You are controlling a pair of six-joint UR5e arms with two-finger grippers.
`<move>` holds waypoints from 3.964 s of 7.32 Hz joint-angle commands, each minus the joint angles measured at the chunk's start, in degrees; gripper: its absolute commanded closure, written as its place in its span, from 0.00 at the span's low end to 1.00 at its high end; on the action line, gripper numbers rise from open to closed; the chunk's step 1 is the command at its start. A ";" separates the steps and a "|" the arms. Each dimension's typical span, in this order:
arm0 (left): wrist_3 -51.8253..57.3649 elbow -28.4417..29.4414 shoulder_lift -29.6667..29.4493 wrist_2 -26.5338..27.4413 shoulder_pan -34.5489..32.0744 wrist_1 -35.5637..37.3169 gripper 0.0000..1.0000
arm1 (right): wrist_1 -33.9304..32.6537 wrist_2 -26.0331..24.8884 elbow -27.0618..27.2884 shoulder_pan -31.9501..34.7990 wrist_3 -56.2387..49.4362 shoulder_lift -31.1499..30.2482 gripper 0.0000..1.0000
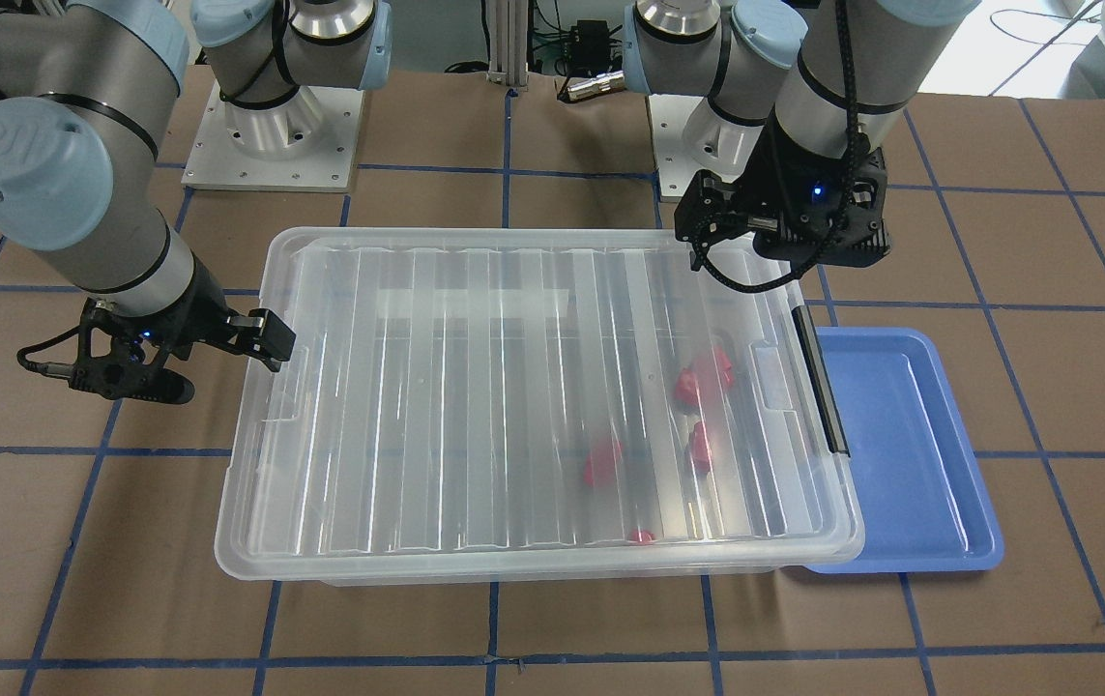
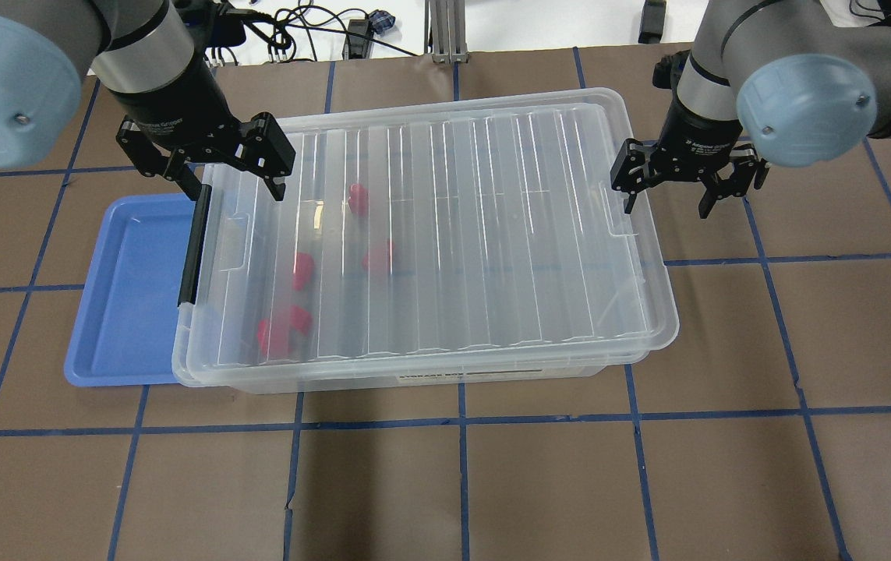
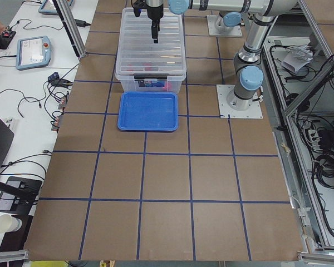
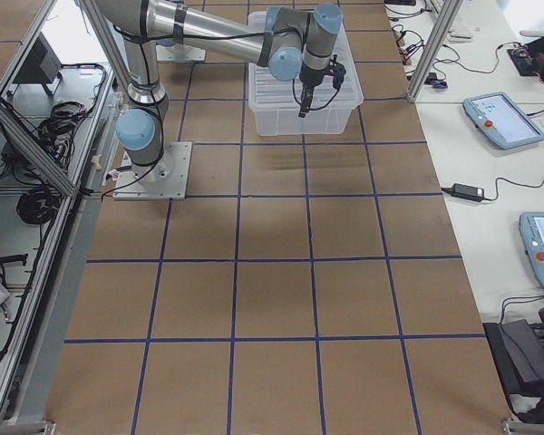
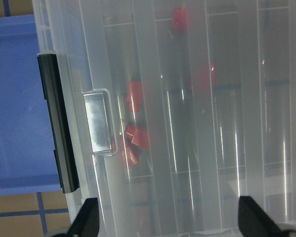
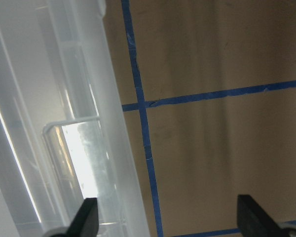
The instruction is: Place red block in blue tray from box
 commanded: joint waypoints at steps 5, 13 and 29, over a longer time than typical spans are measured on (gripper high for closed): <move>-0.52 0.02 -0.18 0.71 0.42 -0.08 0.00 | -0.53 -0.61 -0.05 -1.98 -2.88 1.28 0.00; -0.17 -1.63 2.02 0.97 0.34 -0.15 0.00 | -0.43 -2.46 -0.31 -13.05 -15.37 0.58 0.00; -5.09 -7.61 -15.57 2.02 0.86 27.43 0.00 | -2.19 -4.47 -0.23 -20.80 -28.48 0.93 0.00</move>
